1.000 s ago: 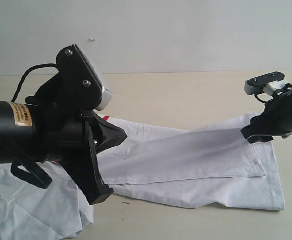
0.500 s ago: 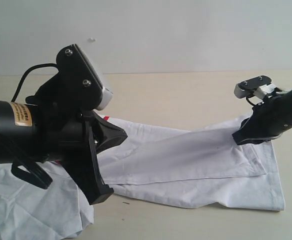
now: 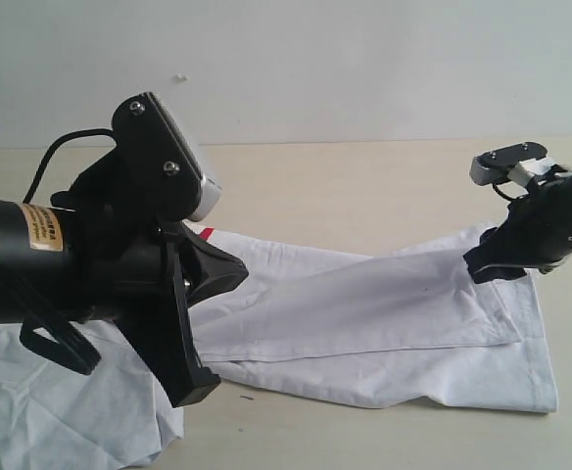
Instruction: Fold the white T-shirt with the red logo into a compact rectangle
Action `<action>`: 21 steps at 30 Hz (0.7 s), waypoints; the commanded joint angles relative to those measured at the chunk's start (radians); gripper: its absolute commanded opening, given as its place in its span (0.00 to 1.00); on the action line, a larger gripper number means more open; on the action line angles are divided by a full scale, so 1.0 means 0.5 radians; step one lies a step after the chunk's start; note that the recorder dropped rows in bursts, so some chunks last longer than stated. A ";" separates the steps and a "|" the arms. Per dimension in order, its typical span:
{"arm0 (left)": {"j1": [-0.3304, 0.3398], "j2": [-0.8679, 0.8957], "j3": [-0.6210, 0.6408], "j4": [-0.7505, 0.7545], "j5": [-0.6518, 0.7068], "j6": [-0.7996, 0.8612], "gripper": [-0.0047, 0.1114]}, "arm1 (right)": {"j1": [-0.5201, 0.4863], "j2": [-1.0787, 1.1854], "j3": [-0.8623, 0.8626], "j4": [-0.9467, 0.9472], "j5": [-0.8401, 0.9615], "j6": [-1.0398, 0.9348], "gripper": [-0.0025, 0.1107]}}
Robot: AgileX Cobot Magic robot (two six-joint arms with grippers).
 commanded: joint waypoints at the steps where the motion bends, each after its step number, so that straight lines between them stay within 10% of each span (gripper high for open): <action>1: 0.003 -0.012 0.003 -0.023 -0.008 -0.009 0.04 | -0.006 0.108 0.001 -0.029 -0.144 -0.020 0.43; 8: 0.003 -0.012 0.003 -0.019 -0.024 -0.009 0.04 | -0.006 0.229 -0.047 0.265 -0.129 -0.347 0.41; 16: 0.003 -0.012 0.003 -0.011 -0.039 -0.009 0.04 | -0.006 0.196 -0.055 0.287 0.044 -0.449 0.05; 21: 0.003 -0.012 0.003 -0.011 -0.023 -0.009 0.04 | -0.006 0.070 -0.055 0.282 0.007 -0.443 0.02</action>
